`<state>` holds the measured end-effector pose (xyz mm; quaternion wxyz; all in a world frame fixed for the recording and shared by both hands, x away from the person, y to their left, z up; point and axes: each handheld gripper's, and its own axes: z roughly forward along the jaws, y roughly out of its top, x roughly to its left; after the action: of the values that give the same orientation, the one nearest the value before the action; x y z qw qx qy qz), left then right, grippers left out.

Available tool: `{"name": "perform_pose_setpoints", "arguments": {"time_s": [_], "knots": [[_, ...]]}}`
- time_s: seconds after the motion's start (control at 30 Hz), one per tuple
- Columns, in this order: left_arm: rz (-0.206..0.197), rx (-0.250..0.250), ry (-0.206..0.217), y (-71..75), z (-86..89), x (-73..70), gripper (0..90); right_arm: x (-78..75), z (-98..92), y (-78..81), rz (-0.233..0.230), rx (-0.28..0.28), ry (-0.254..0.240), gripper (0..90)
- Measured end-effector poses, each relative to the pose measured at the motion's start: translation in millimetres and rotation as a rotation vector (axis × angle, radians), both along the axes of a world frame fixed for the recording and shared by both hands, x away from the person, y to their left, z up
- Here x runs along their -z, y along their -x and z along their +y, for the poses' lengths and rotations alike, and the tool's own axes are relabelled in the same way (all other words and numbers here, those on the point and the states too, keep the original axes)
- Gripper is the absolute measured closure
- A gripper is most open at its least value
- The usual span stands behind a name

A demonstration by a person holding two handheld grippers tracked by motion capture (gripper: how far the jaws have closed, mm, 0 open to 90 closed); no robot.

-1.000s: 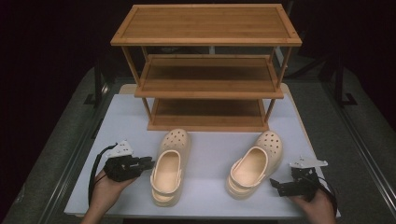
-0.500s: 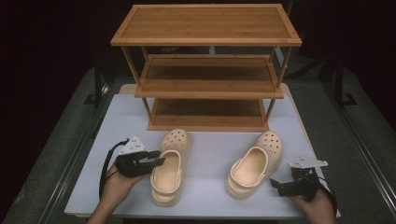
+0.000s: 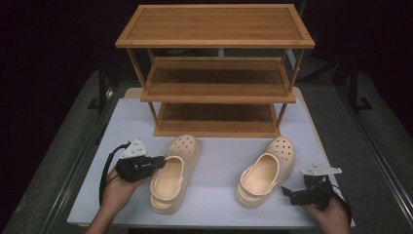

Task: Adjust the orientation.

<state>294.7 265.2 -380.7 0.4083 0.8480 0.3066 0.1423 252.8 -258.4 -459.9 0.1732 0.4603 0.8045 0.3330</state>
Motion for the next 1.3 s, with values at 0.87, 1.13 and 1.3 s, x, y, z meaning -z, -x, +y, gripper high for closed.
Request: {"name": "perform_pose_setpoints", "arguments": {"time_s": [0.87,1.13,1.3], "knots": [[-0.110,-0.055,-0.027,-26.6,15.0,-13.0,84.8,0.1,-0.1,-0.2,-0.002,0.000,-0.001,0.0],[-0.107,-0.028,-0.026,-31.4,4.5,-9.9,84.9,0.2,-0.1,-0.1,-0.002,0.000,-0.001,0.0],[-0.086,-0.031,-0.013,-29.9,9.3,-6.3,84.8,0.2,-0.1,-0.1,-0.002,0.000,0.000,0.0]]}}
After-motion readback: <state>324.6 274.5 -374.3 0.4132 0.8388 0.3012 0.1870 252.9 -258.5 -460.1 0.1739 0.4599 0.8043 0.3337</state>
